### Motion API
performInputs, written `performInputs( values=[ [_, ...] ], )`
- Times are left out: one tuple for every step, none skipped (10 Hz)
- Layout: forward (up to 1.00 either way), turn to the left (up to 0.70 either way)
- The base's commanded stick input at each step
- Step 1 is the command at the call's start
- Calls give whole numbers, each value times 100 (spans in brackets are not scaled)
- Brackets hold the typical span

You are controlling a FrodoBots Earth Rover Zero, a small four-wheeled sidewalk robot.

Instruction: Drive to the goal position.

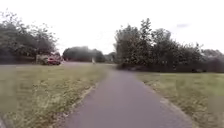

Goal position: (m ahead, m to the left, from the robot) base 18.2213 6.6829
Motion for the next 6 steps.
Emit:
performInputs(
  values=[
    [100,0],
    [100,0],
    [100,0],
    [100,0],
    [100,0],
    [100,0]
  ],
)
